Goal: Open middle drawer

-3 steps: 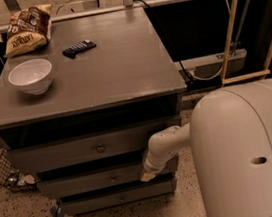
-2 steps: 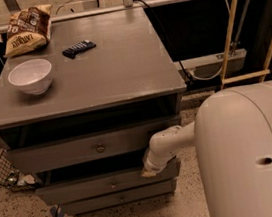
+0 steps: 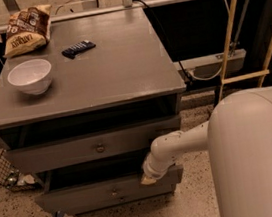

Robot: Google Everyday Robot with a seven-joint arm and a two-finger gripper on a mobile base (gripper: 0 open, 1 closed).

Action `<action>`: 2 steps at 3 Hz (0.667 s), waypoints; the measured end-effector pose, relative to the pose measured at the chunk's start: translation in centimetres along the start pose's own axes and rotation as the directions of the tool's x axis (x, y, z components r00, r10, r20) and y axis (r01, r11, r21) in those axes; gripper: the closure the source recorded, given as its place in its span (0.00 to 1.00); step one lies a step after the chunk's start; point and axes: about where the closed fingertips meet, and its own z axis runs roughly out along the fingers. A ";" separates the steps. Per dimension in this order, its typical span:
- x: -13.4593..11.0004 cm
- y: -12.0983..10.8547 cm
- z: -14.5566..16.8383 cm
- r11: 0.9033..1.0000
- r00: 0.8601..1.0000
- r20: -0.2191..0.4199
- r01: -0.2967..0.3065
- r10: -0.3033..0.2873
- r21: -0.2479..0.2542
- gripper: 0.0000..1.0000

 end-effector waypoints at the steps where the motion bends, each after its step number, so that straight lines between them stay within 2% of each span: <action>1: 0.1 0.0 0.0 1.000 1.000 0.000 0.000 0.000 0.000 1.00; 2: 0.1 0.0 0.0 1.000 1.000 0.000 0.000 0.000 0.000 1.00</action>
Offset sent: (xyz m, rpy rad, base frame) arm -0.1258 -0.0008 0.0280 0.2187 0.1468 -0.0224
